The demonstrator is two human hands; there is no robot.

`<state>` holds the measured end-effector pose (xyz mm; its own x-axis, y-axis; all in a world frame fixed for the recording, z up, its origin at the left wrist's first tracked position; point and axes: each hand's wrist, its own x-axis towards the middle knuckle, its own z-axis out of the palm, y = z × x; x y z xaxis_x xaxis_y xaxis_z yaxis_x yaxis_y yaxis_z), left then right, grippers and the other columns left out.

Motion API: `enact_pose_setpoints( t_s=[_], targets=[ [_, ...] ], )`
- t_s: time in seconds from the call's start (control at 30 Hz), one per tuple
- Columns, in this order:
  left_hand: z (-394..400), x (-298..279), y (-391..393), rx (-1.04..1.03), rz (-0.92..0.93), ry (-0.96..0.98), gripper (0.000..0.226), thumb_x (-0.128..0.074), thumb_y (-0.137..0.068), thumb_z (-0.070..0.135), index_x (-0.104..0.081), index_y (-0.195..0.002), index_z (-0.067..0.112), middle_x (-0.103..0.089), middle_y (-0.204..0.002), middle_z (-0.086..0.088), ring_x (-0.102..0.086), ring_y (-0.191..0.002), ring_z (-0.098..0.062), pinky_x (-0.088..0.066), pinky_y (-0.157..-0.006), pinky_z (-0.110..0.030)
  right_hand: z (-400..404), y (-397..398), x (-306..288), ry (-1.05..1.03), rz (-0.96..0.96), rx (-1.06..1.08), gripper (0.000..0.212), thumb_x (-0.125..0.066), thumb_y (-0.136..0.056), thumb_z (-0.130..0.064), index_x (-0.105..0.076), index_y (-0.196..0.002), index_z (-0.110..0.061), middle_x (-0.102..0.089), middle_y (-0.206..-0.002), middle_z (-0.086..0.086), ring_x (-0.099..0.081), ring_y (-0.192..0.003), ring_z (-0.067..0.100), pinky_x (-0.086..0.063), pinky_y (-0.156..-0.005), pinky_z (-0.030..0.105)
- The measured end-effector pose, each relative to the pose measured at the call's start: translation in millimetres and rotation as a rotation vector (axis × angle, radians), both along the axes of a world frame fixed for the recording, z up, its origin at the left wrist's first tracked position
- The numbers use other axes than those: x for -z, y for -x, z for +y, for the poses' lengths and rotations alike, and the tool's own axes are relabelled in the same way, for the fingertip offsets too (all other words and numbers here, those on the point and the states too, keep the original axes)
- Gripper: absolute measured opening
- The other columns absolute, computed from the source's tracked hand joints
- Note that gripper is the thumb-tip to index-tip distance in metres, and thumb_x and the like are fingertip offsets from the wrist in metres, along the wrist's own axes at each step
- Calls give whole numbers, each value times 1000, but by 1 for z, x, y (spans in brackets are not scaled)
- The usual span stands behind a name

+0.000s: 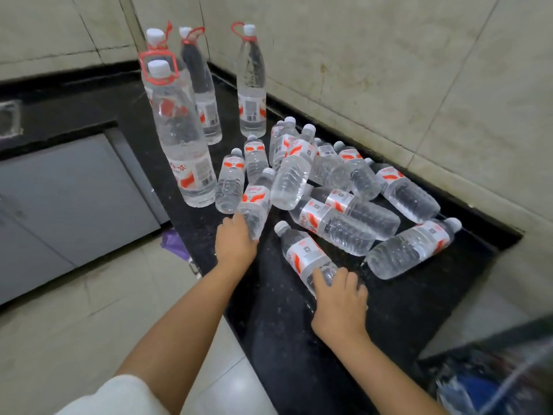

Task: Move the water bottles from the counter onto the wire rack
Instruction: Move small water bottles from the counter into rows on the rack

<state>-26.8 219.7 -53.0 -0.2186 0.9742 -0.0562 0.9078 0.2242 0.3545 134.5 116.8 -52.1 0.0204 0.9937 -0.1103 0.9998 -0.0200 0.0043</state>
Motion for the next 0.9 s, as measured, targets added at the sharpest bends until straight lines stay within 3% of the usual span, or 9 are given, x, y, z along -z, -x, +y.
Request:
enact_pose_setpoints(
  t_s=[0.07, 0.17, 0.23, 0.3, 0.4, 0.5, 0.63, 0.73, 0.9],
  targets=[
    [-23, -1, 0, 46, 114, 37, 52, -56, -86, 22, -35, -130, 4, -45, -122, -20, -46, -110, -35, -40, -89, -36, -10, -3, 0, -27, 39, 37, 70, -73, -67, -27, -37, -127, -20, -44, -120, 18, -45, -107, 31, -40, -89, 41],
    [-64, 0, 1, 134, 291, 72, 52, -53, -87, 18, -31, -133, 7, -43, -124, -17, -45, -110, -31, -38, -90, -32, -27, -1, -1, -63, 46, 72, 81, -87, -6, -21, -65, -83, -13, -55, -72, 20, -54, -61, 33, -47, -54, 37],
    [-91, -5, 1, 143, 305, 107, 50, -53, -86, 16, -33, -130, 9, -42, -124, -15, -45, -111, -30, -39, -90, -32, -37, -1, 2, -145, 30, 52, 77, -84, 2, -16, -65, -73, -12, -53, -63, 19, -52, -52, 32, -45, -48, 33],
    [-118, -10, 1, 173, 323, 144, 52, -53, -86, 17, -30, -132, 11, -40, -127, -15, -44, -114, -29, -40, -92, -33, -53, -3, -9, -7, -31, 63, 75, -89, -22, -27, -62, -91, -14, -58, -80, 19, -57, -68, 31, -47, -58, 35],
    [-157, -16, 2, 237, 368, 173, 54, -49, -90, 19, -24, -138, 13, -34, -136, -14, -41, -121, -29, -39, -97, -32, -73, -8, -8, 51, -101, -18, 58, -65, -77, -28, -34, -125, -18, -45, -120, 17, -46, -106, 30, -40, -87, 37],
    [-185, -20, 5, 281, 364, 220, 60, -49, -92, 24, -17, -143, 17, -29, -145, -13, -37, -127, -27, -36, -102, -32, -100, -12, -14, 65, -153, -76, 58, -62, -78, -30, -33, -126, -17, -45, -120, 17, -47, -106, 30, -39, -89, 40],
    [-195, -27, 2, 228, 326, 258, 63, -52, -91, 36, -21, -142, 18, -35, -143, -11, -42, -126, -26, -39, -102, -32, -113, -13, -17, -7, -96, -33, 62, -73, -61, -54, -55, -105, -14, -58, -100, 16, -58, -87, 29, -48, -73, 40],
    [-186, -29, -6, 140, 237, 249, 56, -51, -90, 40, -31, -137, 17, -44, -135, -10, -49, -118, -26, -44, -95, -33, -98, -19, -22, 66, 75, 15, 65, -55, -81, -54, -36, -126, -12, -44, -125, 14, -47, -114, 28, -44, -89, 38],
    [-163, -21, -23, 49, 202, 291, 55, -47, -92, 32, -26, -138, 12, -43, -134, -13, -46, -122, -29, -40, -99, -38, -79, -21, -21, 247, 491, 195, 80, -67, -79, -32, -16, -138, -12, -34, -137, 14, -39, -125, 29, -41, -100, 39]
  ],
)
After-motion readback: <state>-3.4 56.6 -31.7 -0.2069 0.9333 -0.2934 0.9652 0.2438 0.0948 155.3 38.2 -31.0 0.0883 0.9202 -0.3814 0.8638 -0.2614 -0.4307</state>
